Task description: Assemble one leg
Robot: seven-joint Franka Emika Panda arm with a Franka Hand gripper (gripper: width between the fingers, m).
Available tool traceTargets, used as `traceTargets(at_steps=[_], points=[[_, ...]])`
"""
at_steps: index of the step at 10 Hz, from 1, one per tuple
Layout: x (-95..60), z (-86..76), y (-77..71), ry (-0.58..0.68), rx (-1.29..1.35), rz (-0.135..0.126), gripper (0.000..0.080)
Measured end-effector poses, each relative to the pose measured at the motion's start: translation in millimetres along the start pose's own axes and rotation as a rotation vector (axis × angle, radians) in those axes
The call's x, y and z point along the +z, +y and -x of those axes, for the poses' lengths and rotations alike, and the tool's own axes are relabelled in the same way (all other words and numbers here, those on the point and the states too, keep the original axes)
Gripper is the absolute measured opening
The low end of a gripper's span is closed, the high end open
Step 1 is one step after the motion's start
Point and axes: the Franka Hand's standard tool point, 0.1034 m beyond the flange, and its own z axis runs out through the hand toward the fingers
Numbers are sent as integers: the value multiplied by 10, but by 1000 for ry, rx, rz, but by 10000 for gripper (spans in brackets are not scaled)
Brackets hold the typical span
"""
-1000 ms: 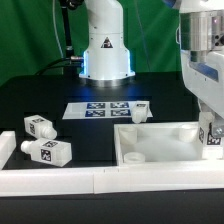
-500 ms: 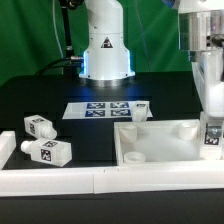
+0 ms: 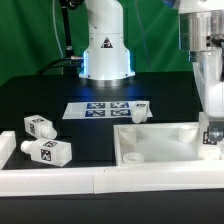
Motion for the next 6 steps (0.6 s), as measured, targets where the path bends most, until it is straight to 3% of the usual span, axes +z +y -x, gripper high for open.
traceTargets(at_steps=[3,4,6], points=[[-403,20,-177,-26,-140,-49,648],[-413,-18,-212,-25,-139,-60,648],[-390,13,-189,-24,-145,-56,649]])
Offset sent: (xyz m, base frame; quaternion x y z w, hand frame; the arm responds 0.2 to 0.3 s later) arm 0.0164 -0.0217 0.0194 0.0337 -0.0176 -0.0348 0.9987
